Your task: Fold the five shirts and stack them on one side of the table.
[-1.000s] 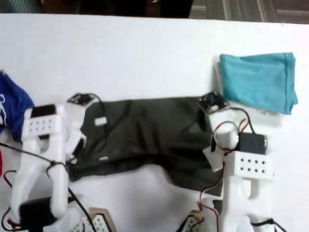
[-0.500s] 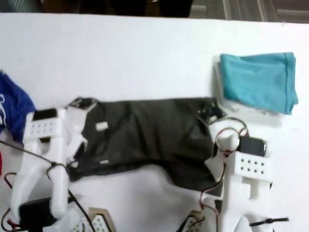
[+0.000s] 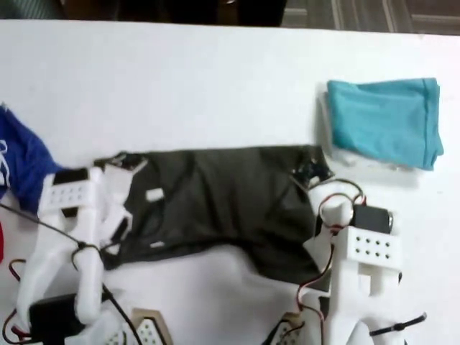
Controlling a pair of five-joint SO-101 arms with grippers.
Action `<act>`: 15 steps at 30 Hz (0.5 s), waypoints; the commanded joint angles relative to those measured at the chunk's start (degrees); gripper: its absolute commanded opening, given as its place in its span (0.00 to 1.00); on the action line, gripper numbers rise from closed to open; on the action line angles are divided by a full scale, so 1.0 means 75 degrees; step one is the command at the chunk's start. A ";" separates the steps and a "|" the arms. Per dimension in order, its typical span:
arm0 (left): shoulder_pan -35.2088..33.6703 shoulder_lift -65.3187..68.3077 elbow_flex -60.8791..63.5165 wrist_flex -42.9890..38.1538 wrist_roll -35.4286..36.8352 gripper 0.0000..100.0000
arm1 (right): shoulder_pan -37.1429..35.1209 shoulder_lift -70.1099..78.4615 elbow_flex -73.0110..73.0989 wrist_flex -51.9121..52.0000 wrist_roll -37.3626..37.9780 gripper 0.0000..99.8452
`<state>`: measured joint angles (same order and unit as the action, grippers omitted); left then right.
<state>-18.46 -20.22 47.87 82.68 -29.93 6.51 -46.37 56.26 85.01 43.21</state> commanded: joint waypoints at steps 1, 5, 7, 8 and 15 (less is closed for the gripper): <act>-0.0082 -0.0281 -0.0815 0.0574 -0.0082 0.22 | 0.0041 -0.0275 -0.0375 -0.0041 0.0070 0.15; -0.0082 -0.0281 -0.2045 0.1313 -0.0082 0.23 | 0.0041 -0.0275 -0.0914 -0.0029 0.0059 0.17; -0.0082 -0.0281 -0.2796 0.1653 -0.0082 0.23 | 0.0053 -0.0275 -0.1313 -0.0029 0.0012 0.17; -0.0082 -0.0270 -0.3171 0.1747 -0.0035 0.23 | 0.0053 -0.0275 -0.1536 -0.0029 0.0000 0.17; 0.0211 0.0000 -0.3768 0.0727 0.0516 0.04 | -0.0334 -0.0135 -0.2755 -0.1178 -0.1711 0.03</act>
<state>-18.55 -20.22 21.49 91.82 -27.74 6.33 -46.37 39.03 80.62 35.03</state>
